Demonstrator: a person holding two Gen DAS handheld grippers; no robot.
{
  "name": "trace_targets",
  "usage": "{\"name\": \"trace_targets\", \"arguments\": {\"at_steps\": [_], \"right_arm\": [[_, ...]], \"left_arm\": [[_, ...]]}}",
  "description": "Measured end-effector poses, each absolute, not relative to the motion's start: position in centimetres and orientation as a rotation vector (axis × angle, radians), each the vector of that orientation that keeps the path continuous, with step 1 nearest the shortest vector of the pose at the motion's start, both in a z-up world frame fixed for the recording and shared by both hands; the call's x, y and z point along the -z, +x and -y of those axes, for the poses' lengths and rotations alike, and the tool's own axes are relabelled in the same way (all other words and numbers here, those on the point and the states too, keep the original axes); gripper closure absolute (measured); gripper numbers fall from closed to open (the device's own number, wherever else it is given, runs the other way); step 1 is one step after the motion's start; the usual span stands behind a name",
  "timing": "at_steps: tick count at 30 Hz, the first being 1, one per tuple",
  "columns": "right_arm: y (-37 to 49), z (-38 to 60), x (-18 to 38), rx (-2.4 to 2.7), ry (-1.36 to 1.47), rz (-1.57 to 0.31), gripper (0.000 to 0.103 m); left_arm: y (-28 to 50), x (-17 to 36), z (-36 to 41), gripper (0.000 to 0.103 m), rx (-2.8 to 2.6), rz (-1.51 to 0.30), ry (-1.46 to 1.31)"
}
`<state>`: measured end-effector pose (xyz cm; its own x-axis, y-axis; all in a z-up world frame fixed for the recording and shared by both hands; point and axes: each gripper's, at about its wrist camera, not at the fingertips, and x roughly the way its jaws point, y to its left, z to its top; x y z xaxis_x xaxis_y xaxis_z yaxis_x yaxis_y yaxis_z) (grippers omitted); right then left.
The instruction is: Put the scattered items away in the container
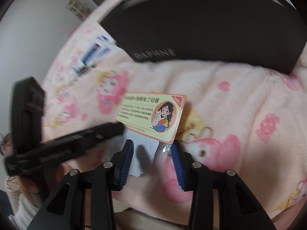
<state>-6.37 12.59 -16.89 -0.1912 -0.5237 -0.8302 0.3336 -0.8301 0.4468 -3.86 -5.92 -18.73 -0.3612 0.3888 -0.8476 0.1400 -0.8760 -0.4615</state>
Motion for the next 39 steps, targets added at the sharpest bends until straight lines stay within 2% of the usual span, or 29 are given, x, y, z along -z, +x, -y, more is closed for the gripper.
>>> {"name": "trace_targets", "arguments": {"at_steps": [9, 13, 19, 29, 33, 36, 39], "right_arm": [[-5.7, -8.7, 13.0, 1.965, 1.367, 0.207, 0.07], [-5.0, -3.5, 12.1, 1.918, 1.302, 0.102, 0.07], [-4.5, 1.0, 14.2, 1.818, 1.346, 0.06, 0.07], [-6.9, -3.3, 19.4, 1.95, 1.58, 0.147, 0.07], [-7.6, -2.8, 20.1, 1.929, 1.56, 0.195, 0.07], [-7.7, -1.7, 20.6, 1.899, 1.543, 0.199, 0.071], [-7.1, -1.6, 18.9, 1.939, 1.484, 0.172, 0.081]], "left_arm": [[-3.1, 15.9, 11.0, 0.064, -2.507, 0.772, -1.609], [-1.8, 14.2, 14.1, 0.064, -2.697, 0.638, -1.631], [-0.3, 14.5, 18.3, 0.064, -2.702, 0.803, -1.589], [-0.8, 18.4, 17.8, 0.062, -2.553, 0.962, -1.572], [-1.5, 19.0, 16.7, 0.066, -2.609, 0.867, -1.636], [-2.1, 19.0, 15.9, 0.072, -2.605, 0.806, -1.66], [-1.8, 18.3, 14.7, 0.073, -2.606, 0.733, -1.652]]}}
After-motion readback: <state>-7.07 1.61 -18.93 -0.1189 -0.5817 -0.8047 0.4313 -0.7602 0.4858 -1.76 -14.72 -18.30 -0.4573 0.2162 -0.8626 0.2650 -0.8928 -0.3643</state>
